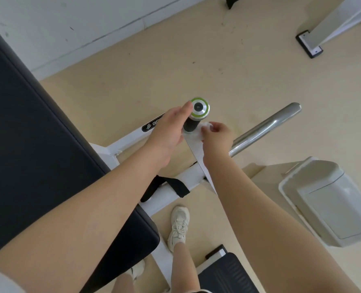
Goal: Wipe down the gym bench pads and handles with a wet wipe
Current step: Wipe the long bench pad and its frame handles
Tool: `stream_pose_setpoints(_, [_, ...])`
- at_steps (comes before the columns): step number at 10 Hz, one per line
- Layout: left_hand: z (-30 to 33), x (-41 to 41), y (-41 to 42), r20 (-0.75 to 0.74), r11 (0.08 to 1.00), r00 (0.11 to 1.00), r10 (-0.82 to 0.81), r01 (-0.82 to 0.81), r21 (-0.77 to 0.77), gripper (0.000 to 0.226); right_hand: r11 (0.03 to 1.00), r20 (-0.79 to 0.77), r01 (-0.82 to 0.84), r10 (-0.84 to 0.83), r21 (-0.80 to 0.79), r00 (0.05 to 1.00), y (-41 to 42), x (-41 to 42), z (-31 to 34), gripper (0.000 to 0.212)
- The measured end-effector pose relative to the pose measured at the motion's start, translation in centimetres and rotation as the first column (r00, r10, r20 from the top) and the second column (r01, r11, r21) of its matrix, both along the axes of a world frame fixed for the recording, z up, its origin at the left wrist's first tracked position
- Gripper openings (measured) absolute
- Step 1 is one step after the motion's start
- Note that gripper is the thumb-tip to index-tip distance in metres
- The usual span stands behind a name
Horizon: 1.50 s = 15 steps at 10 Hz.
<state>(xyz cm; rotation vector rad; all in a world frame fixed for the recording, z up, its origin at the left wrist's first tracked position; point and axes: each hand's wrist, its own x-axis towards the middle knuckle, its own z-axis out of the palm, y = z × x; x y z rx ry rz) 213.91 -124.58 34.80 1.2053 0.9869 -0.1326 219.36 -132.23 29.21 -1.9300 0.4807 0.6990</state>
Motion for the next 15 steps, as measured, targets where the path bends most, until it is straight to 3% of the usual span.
stream_pose_setpoints(1, [-0.1, 0.5, -0.1, 0.008, 1.000, 1.000, -0.022, 0.022, -0.016, 0.022, 0.984, -0.117, 0.085, -0.067, 0.156, 0.991, 0.7, 0.7, 0.7, 0.006])
stream_pose_setpoints(2, [0.2, 0.7, 0.0, -0.011, 0.998, 0.998, -0.060, 0.060, 0.033, 0.026, 0.941, -0.098, 0.105, -0.077, 0.321, 0.992, -0.3, 0.3, 2.4, 0.007])
stream_pose_setpoints(3, [0.1, 0.9, 0.1, -0.022, 0.990, 0.993, -0.113, 0.114, 0.086, 0.026, 0.876, 0.026, -0.004, -0.009, 0.482, 1.000, -2.4, -0.1, 4.2, 0.015])
stream_pose_setpoints(4, [0.0, 0.7, 0.3, -0.034, 0.991, 0.994, -0.102, 0.105, 0.088, 0.023, 0.915, 0.276, -0.206, 0.110, 0.348, 0.955, -3.3, 1.6, 4.1, 0.023])
stream_pose_setpoints(5, [0.1, 0.5, 0.4, -0.051, 0.992, 0.994, -0.102, 0.105, 0.067, 0.022, 0.943, 0.247, -0.275, 0.225, 0.188, 0.942, -1.9, 4.0, 1.2, 0.020])
stream_pose_setpoints(6, [0.2, 0.5, 0.4, -0.066, 0.996, 0.995, -0.076, 0.079, 0.042, 0.019, 0.829, 0.183, -0.535, 0.508, 0.162, 0.842, -0.2, 5.5, -1.5, 0.015])
stream_pose_setpoints(7, [0.2, 0.5, 0.2, -0.069, 0.999, 0.997, -0.043, 0.045, 0.019, 0.018, 0.716, 0.225, -0.651, 0.611, 0.252, 0.759, -0.2, 6.5, -0.7, 0.021])
stream_pose_setpoints(8, [0.1, 0.6, 0.2, -0.041, 1.000, 0.999, -0.015, 0.016, 0.014, 0.019, 0.664, 0.255, -0.545, 0.488, 0.511, 0.835, -0.9, 6.8, 2.3, 0.028])
stream_pose_setpoints(9, [0.2, 0.6, 0.4, -0.060, 0.999, 0.998, -0.038, 0.038, -0.005, 0.019, 0.813, 0.274, -0.349, 0.242, 0.466, 0.931, -1.3, 5.5, 3.7, 0.029])
stream_pose_setpoints(10, [0.2, 0.3, 0.8, -0.078, 0.998, 0.995, -0.069, 0.068, -0.017, 0.020, 0.953, -0.082, 0.061, -0.038, 0.298, 0.996, -2.3, 1.2, 1.6, 0.015])
stream_pose_setpoints(11, [0.1, 0.0, 1.4, -0.039, 0.993, 0.993, -0.109, 0.107, -0.040, 0.021, 0.898, -0.505, 0.319, -0.134, 0.301, 0.853, -1.8, -1.7, -0.6, 0.033])
stream_pose_setpoints(12, [-0.9, -0.8, 1.8, -0.008, 0.999, 1.000, -0.015, 0.015, -0.046, 0.029, 0.808, -0.600, 0.463, -0.176, 0.364, 0.780, -0.1, -1.7, -1.1, 0.042])
stream_pose_setpoints(13, [-1.7, -2.3, 2.0, -0.042, 0.985, 0.989, 0.144, -0.148, -0.091, 0.028, 0.773, -0.578, 0.471, -0.169, 0.424, 0.798, 0.9, -1.0, 0.1, 0.042])
stream_pose_setpoints(14, [-1.9, -3.9, 1.9, -0.078, 0.966, 0.974, 0.212, -0.221, -0.133, 0.016, 0.679, -0.581, 0.534, -0.191, 0.504, 0.791, 0.0, -1.1, 1.7, 0.028])
stream_pose_setpoints(15, [-2.0, -4.6, 1.7, -0.085, 0.958, 0.970, 0.226, -0.238, -0.161, 0.015, 0.661, -0.512, 0.434, -0.087, 0.612, 0.854, -1.6, -1.4, 3.1, 0.016])
